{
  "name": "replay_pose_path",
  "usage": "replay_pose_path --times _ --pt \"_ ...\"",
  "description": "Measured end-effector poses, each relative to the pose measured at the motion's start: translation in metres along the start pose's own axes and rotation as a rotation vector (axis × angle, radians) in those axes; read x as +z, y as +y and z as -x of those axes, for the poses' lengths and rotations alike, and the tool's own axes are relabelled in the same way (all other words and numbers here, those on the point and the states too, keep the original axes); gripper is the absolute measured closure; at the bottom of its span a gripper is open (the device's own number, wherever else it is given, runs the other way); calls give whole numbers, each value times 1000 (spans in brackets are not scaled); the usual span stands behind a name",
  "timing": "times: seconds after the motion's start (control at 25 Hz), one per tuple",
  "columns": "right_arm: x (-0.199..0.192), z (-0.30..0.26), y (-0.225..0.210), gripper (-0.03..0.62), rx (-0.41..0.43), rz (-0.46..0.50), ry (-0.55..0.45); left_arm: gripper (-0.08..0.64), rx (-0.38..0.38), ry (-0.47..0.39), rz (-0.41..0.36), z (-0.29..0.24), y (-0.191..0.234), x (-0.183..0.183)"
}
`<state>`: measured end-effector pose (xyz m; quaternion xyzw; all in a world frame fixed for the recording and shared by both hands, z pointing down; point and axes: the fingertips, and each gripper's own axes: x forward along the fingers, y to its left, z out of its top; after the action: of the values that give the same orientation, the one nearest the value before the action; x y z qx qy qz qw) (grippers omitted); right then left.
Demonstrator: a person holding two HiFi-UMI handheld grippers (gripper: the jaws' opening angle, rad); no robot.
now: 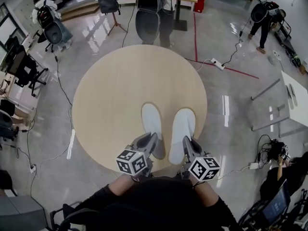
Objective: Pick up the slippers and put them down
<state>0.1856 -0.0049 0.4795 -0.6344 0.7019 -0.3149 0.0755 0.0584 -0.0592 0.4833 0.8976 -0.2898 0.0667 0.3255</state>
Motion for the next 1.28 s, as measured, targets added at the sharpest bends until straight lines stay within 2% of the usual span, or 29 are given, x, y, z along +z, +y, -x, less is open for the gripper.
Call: replay_pose_path --times 0.24,0.48,0.64,0.84,0.96,1.12,1.28 --pt "38 45 -90 561 97 -15 38 525 86 -20 -18 -67 -86 -36" --pt "61 65 -140 561 112 -32 58 525 154 -23 -10 -85 -122 -53" --pt "66 60 -154 561 120 -44 77 525 208 -24 17 -82 -119 -59" --pt "69 36 -154 561 125 -27 92 525 232 -34 48 -89 -97 -55" --pt "72 23 -153 561 120 -4 101 525 212 -51 78 -100 -85 -47" --pt "84 5 -143 561 101 44 97 525 170 -66 86 -105 -70 -30" --pt "94 -20 -133 561 106 97 104 525 168 -66 77 -107 -46 -14"
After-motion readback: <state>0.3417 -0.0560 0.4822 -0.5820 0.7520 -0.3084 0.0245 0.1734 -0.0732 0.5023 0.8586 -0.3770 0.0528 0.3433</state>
